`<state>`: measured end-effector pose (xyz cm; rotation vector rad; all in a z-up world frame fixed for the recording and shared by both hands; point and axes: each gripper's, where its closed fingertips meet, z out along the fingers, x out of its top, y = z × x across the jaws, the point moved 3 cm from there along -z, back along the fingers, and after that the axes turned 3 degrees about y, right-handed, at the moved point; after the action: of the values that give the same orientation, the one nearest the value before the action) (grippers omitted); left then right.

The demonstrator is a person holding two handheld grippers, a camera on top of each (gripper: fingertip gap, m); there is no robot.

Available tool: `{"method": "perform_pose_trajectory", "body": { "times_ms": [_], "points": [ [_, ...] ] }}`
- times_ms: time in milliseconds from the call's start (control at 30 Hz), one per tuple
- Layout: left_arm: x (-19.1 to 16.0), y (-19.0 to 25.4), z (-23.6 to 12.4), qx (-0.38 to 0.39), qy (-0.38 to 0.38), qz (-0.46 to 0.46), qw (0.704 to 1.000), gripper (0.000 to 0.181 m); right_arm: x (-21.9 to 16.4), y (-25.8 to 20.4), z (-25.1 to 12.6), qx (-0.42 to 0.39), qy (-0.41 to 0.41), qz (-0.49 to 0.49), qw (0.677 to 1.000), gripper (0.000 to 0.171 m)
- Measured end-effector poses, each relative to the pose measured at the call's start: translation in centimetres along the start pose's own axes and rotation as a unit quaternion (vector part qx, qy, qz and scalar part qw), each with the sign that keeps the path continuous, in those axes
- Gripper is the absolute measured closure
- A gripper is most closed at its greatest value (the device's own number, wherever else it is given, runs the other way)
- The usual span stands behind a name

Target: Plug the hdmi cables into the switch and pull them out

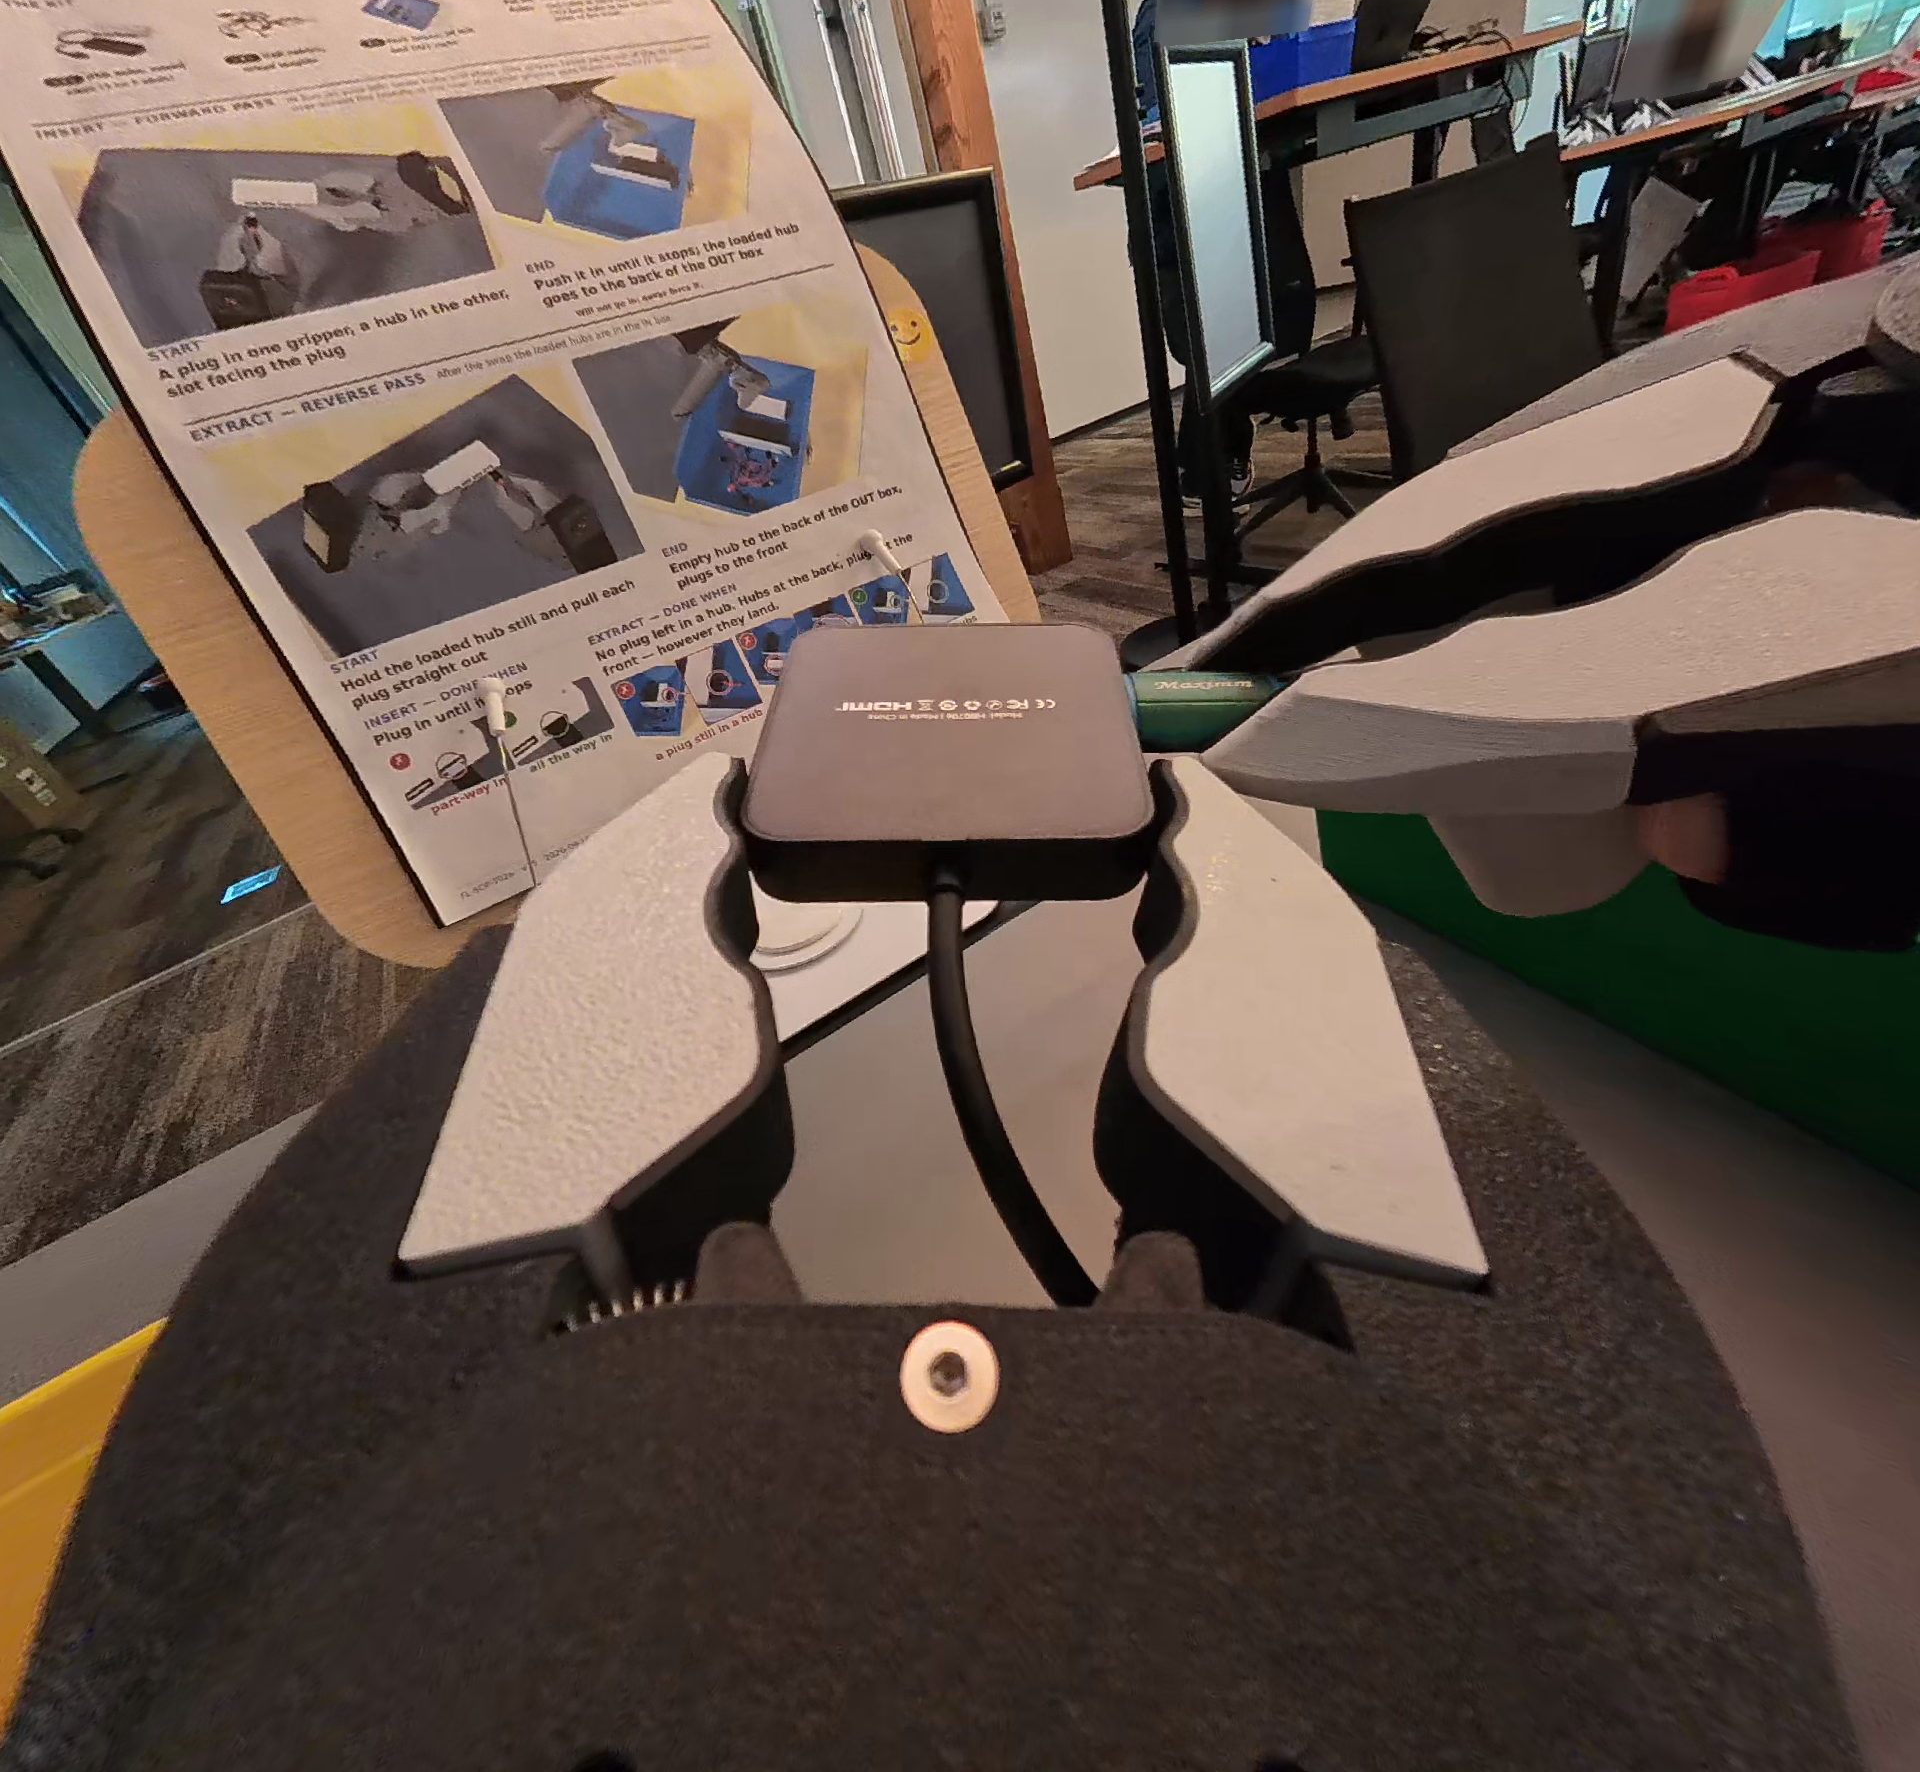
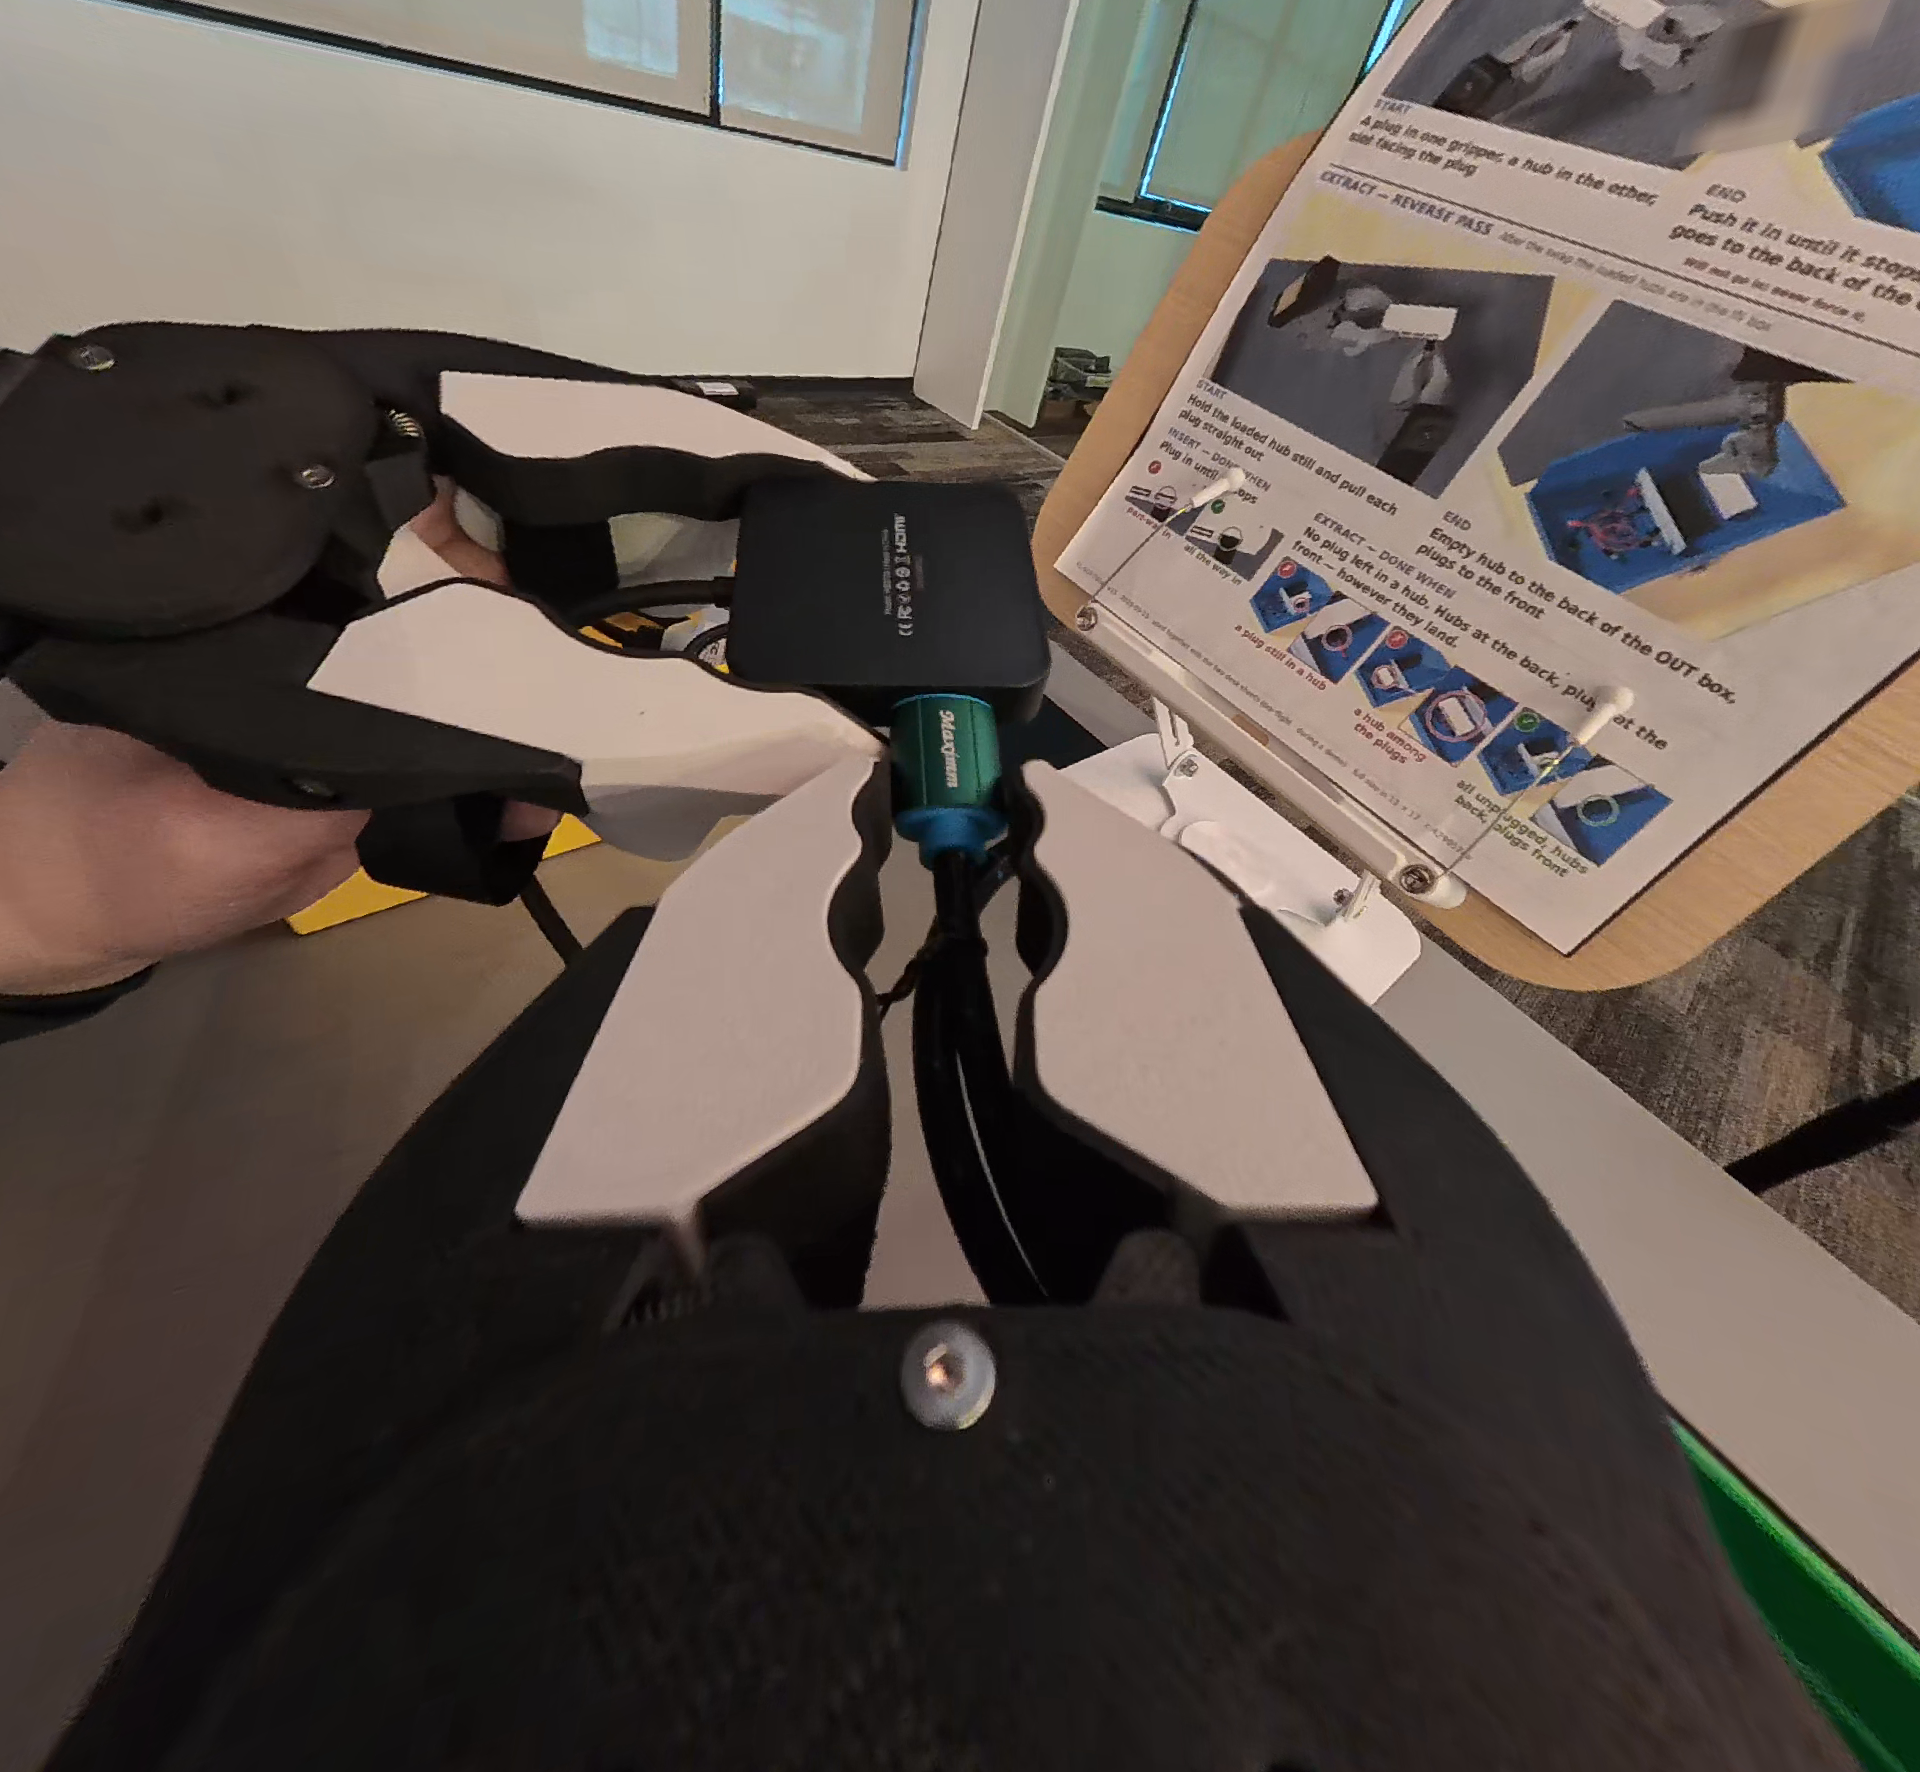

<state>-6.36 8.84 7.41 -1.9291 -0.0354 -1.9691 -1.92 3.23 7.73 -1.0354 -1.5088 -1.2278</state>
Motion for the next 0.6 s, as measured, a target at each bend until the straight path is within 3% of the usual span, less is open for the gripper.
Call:
{"method": "perform_pose_trajectory", "body": {
  "times_ms": [200,600],
  "points": [
    [-0.01,0.13,0.18,0.000,-0.011,0.011,1.000,0.109,-0.29,0.17,-0.05,0.007,-0.012,0.024,1.000,0.151],
    [0.18,-0.03,1.00,-0.019,-0.029,0.029,0.999,0.109,0.09,0.44,-0.33,-0.034,-0.016,-0.025,0.999,0.151]
  ]
}}
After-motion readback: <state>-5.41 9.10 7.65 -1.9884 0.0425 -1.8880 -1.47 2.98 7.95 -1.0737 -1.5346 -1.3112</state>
